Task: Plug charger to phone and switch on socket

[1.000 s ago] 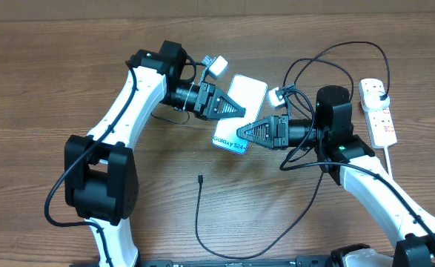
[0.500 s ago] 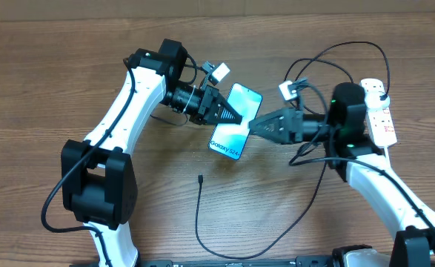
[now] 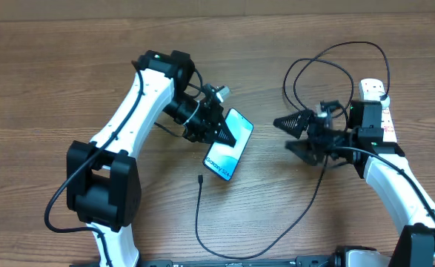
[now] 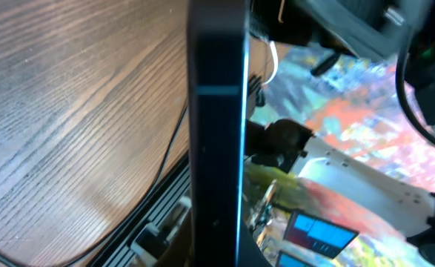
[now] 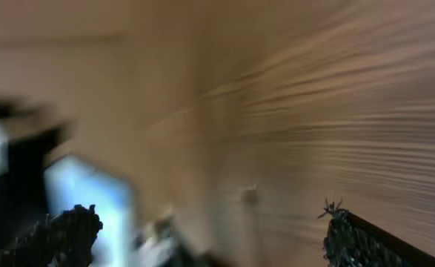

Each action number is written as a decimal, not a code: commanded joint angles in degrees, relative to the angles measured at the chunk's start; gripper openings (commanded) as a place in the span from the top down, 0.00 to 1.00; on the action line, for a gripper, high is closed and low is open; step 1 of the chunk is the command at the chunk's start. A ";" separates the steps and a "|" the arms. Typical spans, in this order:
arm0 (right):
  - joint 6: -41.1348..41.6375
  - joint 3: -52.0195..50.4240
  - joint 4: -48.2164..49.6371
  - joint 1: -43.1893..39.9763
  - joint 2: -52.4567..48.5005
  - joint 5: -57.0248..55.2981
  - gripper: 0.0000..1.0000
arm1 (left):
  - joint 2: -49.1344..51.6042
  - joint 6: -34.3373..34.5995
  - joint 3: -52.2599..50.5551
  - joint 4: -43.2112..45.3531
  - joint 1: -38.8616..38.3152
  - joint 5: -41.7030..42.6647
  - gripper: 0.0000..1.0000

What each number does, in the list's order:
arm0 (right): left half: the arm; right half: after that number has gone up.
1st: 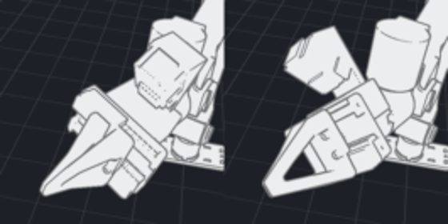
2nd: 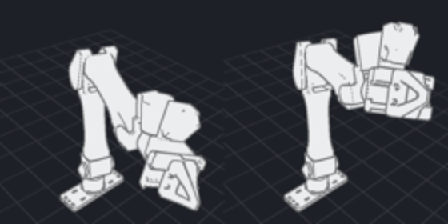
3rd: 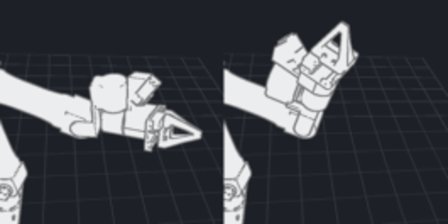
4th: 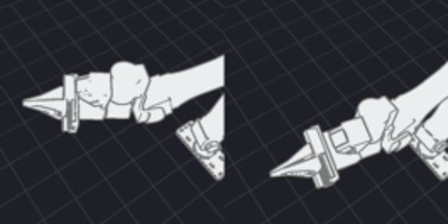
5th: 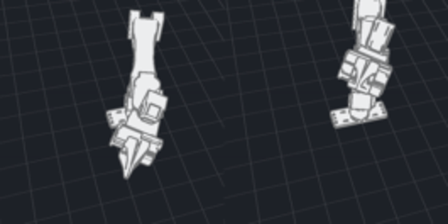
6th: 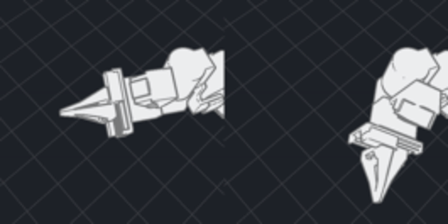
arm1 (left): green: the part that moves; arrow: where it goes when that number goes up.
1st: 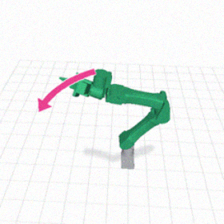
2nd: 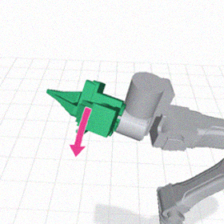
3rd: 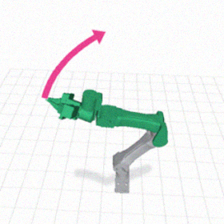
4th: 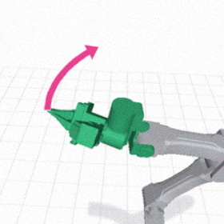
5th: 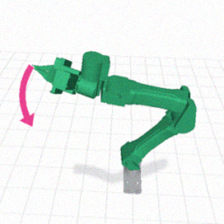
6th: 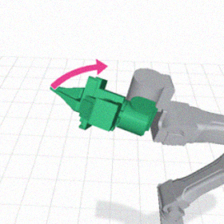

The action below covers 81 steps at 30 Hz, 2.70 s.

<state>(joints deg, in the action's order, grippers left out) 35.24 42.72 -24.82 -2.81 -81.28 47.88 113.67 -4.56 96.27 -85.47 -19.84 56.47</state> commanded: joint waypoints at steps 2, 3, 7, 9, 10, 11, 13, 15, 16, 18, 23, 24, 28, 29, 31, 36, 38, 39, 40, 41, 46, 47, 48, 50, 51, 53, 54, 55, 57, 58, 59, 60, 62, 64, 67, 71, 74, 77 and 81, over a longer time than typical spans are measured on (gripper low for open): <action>-2.75 0.31 -3.67 0.44 0.46 -20.50 0.00 | -1.27 2.43 0.94 0.22 -2.12 0.11 0.96; -2.75 0.31 -4.15 0.44 0.46 -21.55 0.00 | -1.27 3.39 0.94 0.31 -2.49 0.09 0.96; -2.73 0.31 -4.02 0.44 0.46 -22.36 0.00 | -1.27 6.29 0.94 0.90 -3.32 0.09 0.96; -2.73 0.31 -3.82 0.44 0.46 -22.40 0.00 | -1.27 8.63 0.94 0.81 -3.30 0.09 0.96; -2.73 0.31 -3.63 0.44 0.46 -22.40 0.00 | -1.27 9.44 0.94 0.79 -3.28 0.07 0.96; -2.75 0.31 -3.15 0.44 0.46 -22.43 0.00 | -1.27 10.29 0.94 0.68 -3.28 0.07 0.96; -2.73 0.31 -2.69 0.44 0.46 -22.38 0.00 | -1.27 11.28 0.94 0.63 -3.30 0.07 0.96; -2.73 0.31 -2.71 0.44 0.46 -22.38 0.00 | -1.27 11.45 0.94 0.59 -3.58 0.09 0.96; -2.73 0.31 -2.73 0.44 0.46 -22.38 0.00 | -1.27 11.47 0.94 0.52 -3.85 0.09 0.95; -2.73 0.31 -2.71 0.44 0.46 -22.38 0.00 | -1.27 11.47 0.94 0.17 -4.26 0.11 0.96; -2.73 0.31 -2.71 0.44 0.46 -22.38 0.00 | -1.27 12.74 0.94 -0.24 -5.14 0.09 0.96; -2.73 0.31 -2.71 0.44 0.46 -22.38 0.00 | -1.27 13.42 0.94 -0.22 -5.35 0.09 0.96; -2.73 0.31 -2.71 0.44 0.46 -22.40 0.00 | -1.27 14.03 0.94 -0.17 -6.47 -0.11 0.96; -2.73 0.31 -2.71 0.44 0.46 -22.38 0.00 | -1.27 14.03 0.94 -0.15 -6.80 -0.20 0.96; -2.73 0.31 -2.71 0.44 0.46 -22.38 0.00 | -1.27 14.64 0.81 0.00 -7.54 -1.05 0.96; -2.73 0.31 -2.71 0.44 0.46 -22.38 0.00 | -1.27 20.63 -1.16 1.99 -9.70 -6.75 0.96; -2.73 0.31 -2.71 0.44 0.46 -22.38 0.00 | -1.27 22.64 -2.71 3.45 -10.47 -7.78 0.96; -2.73 0.31 -2.73 0.44 0.46 -22.38 0.00 | -1.27 23.37 -3.80 4.35 -10.80 -7.74 0.96; -2.73 0.31 -2.71 0.44 0.46 -22.38 0.00 | -1.27 24.17 -4.83 5.05 -11.06 -7.76 0.96; -2.73 0.31 -2.71 0.44 0.46 -22.40 0.00 | -1.27 24.81 -6.19 6.01 -11.30 -7.76 0.96; -2.73 0.31 -2.71 0.44 0.46 -22.38 0.00 | -1.27 26.05 -13.09 9.11 -11.43 -6.10 0.96; -2.73 0.31 -2.71 0.44 0.46 -22.38 0.00 | -1.27 26.05 -14.51 9.33 -11.43 -4.59 0.96; -2.73 0.31 -2.71 0.44 0.46 -22.38 0.00 | -1.27 26.05 -15.58 9.35 -11.47 -3.23 0.96; -2.73 0.31 -2.71 0.44 0.46 -22.38 0.00 | -1.27 26.03 -17.81 9.44 -11.85 0.26 0.96; -2.73 0.31 -2.71 0.44 0.46 -22.38 0.00 | -1.27 26.05 -18.58 9.33 -12.24 1.97 0.96; -2.73 0.31 -2.71 0.44 0.46 -22.38 0.00 | -1.27 26.05 -19.41 9.11 -13.09 3.67 0.96; -2.73 0.31 -2.71 0.44 0.46 -22.38 0.00 | -1.27 26.08 -19.41 8.70 -13.70 3.76 0.96; -2.73 0.31 -2.71 0.44 0.46 -22.38 0.00 | -1.27 26.05 -19.41 8.59 -14.21 4.37 0.96; -2.73 0.31 -2.71 0.44 0.46 -22.40 0.00 | -1.27 26.05 -19.41 8.59 -15.34 6.97 0.96; -2.73 0.31 -2.71 0.44 0.46 -22.38 0.00 | -1.27 26.03 -19.41 8.61 -15.91 8.76 0.96; -2.73 0.31 -2.71 0.44 0.46 -22.38 0.00 | -1.27 26.01 -19.41 8.66 -16.59 11.02 0.96; -2.73 0.31 -2.73 0.44 0.46 -22.38 0.00 | -1.27 26.01 -19.41 8.87 -17.16 12.72 0.96; -2.73 0.31 -2.71 0.44 0.46 -22.38 0.00 | -1.27 26.01 -19.39 9.16 -18.29 16.37 0.96; -2.73 0.31 -2.71 0.44 0.46 -22.40 0.00 | -1.27 26.01 -19.39 9.25 -18.95 18.58 0.96; -2.73 0.31 -2.71 0.44 0.46 -22.38 0.00 | -1.27 26.03 -19.39 9.25 -19.19 19.52 0.96; -2.73 0.31 -2.71 0.44 0.46 -22.38 0.00 | -1.27 27.19 -19.39 9.18 -19.19 22.49 0.96; -2.73 0.31 -2.71 0.44 0.46 -22.38 0.00 | -1.27 32.15 -19.39 9.22 -19.19 23.06 0.96; -2.73 0.31 -2.71 0.44 0.46 -22.38 0.00 | -1.27 35.10 -19.39 9.27 -19.17 23.06 0.96; -2.73 0.31 -2.71 0.44 0.46 -22.38 0.00 | -1.27 35.93 -19.39 9.27 -19.19 23.08 0.96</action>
<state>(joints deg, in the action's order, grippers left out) 32.97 42.72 -27.88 -2.57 -81.28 26.06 113.67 28.58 76.75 -76.05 -39.03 76.01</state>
